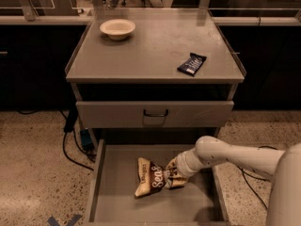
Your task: Place brown chip bag into middle drawer
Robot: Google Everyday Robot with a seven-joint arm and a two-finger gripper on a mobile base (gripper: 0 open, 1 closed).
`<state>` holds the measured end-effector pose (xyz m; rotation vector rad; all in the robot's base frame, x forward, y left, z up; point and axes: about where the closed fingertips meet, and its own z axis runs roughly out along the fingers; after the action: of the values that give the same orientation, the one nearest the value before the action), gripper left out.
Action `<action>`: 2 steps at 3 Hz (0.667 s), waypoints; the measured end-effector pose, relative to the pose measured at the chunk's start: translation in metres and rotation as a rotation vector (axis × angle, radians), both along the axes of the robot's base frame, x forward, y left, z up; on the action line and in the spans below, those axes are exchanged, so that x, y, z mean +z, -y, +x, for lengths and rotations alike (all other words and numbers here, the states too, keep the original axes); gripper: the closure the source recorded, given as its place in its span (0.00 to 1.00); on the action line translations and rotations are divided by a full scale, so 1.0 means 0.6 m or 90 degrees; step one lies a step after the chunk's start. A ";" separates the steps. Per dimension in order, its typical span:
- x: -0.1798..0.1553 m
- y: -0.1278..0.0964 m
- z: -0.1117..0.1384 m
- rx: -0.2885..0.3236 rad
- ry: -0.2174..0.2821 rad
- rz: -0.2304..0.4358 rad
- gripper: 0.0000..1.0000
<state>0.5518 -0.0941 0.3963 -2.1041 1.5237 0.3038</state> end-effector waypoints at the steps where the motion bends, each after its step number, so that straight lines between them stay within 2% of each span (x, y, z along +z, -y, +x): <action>1: 0.000 0.000 0.000 0.000 0.000 0.000 0.81; 2: 0.000 0.000 0.000 0.000 0.000 0.000 0.58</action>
Offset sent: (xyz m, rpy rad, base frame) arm 0.0000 0.0000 0.0000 0.0000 0.0000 0.0000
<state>0.5518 -0.0940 0.3963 -2.1041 1.5237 0.3039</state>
